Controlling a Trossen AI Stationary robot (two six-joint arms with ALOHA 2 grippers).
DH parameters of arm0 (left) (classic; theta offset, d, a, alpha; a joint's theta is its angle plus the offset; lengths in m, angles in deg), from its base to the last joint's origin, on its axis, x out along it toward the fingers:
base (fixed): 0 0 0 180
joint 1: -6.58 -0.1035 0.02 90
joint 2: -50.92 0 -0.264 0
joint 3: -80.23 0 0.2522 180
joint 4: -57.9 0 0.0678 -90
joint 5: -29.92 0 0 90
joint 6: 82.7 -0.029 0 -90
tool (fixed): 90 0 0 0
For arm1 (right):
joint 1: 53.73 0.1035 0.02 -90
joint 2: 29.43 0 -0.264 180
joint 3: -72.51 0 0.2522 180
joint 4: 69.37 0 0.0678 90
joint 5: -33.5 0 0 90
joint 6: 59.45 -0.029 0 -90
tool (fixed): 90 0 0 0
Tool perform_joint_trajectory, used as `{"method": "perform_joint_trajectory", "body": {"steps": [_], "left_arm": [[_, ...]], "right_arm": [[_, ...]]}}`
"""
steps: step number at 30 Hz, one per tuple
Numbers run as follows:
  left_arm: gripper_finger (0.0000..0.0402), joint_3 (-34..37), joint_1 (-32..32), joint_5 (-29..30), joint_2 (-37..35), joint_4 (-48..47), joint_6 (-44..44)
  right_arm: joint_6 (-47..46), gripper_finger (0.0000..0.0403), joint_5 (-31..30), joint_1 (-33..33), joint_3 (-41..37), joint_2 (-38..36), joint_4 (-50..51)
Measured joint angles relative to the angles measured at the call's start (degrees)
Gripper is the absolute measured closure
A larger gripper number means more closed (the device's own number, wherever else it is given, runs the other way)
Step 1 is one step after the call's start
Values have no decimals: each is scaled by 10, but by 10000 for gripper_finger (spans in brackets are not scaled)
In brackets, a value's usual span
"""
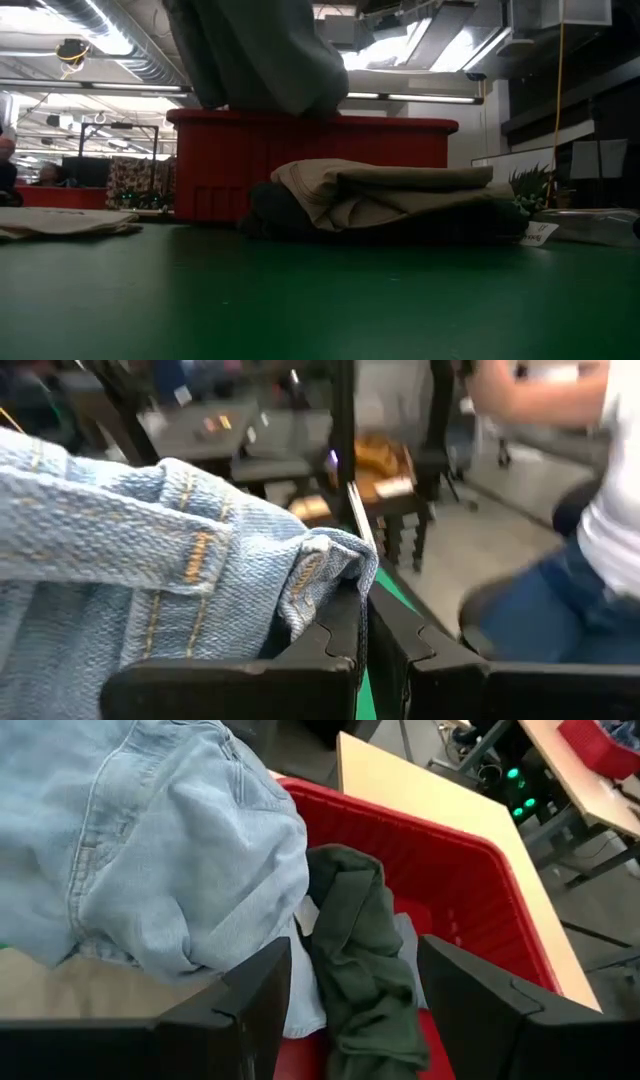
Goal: Fold laundry
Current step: Remove the blue pants from the laundry bin
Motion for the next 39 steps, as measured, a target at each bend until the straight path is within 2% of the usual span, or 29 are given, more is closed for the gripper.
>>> {"method": "perform_joint_trajectory", "body": {"steps": [5,12,22,25,30,34,39], "left_arm": [[401,0,24,0,38,-56,1],[401,0,41,1,96,-85,1],[401,0,42,5,159,-87,2],[401,0,42,5,169,-87,16],[401,0,44,5,176,-88,28],[401,0,51,5,176,-87,28],[401,0,63,9,176,-87,28]], "right_arm": [[0,184,7,0,0,0,5],[2,185,97,17,0,12,9],[119,185,93,106,0,81,-37],[149,185,61,130,0,102,-73],[195,185,-42,161,0,134,-114],[194,185,-114,166,0,153,-125],[174,185,-128,156,0,178,-135]]}}
